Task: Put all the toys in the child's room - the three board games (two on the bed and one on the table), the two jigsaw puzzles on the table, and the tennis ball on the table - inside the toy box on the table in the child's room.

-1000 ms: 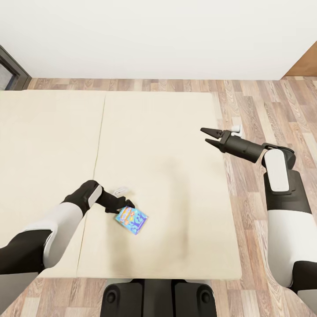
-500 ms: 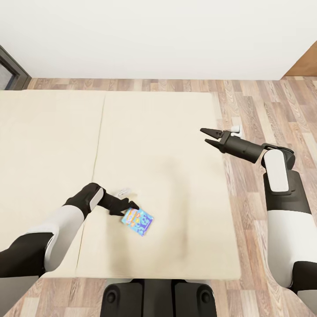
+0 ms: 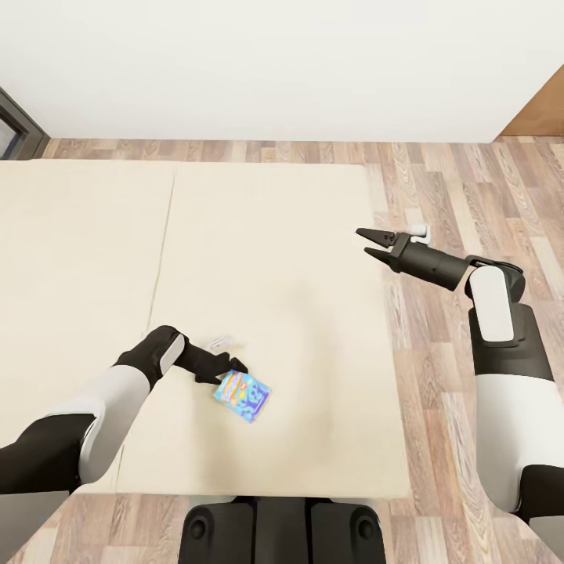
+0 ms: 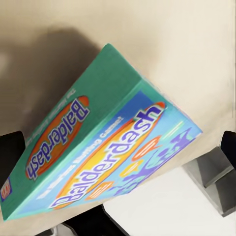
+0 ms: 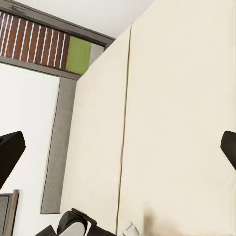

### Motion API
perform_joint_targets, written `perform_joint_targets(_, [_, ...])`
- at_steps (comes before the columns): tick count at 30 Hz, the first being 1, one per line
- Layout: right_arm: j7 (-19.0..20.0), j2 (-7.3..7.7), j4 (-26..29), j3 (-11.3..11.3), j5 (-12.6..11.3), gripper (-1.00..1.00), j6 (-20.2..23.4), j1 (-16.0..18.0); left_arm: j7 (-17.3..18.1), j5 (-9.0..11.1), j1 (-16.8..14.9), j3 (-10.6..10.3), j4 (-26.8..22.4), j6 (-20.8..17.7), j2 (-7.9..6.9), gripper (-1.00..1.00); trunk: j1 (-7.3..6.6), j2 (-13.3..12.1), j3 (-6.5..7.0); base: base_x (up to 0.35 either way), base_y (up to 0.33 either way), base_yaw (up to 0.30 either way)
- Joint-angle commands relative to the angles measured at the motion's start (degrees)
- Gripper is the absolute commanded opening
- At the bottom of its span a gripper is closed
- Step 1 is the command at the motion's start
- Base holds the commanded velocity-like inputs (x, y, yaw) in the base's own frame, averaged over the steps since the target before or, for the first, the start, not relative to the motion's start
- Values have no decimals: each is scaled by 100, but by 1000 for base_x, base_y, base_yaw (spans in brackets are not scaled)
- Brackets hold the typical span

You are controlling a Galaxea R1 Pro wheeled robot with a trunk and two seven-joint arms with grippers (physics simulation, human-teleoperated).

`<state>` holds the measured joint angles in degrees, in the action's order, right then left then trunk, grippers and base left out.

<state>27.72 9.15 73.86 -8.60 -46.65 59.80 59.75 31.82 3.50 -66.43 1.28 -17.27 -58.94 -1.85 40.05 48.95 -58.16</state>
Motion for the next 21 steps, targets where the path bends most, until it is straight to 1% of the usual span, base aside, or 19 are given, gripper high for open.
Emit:
perform_joint_targets(1, [58, -1, -3, -9, 51, 100, 20, 4, -18, 37, -1, 13, -5, -48, 0, 100, 1, 4, -3, 0, -283, 0])
perform_joint_targets(10, [58, -1, -3, -10, 51, 100, 20, 1, -16, 37, -1, 18, -5, -48, 0, 100, 1, 4, -3, 0, -284, 0])
perform_joint_targets(21, [58, 8, -3, -17, 51, 100, 20, 3, -10, 39, -1, 22, -5, -48, 0, 100, 1, 4, -3, -12, -60, 0])
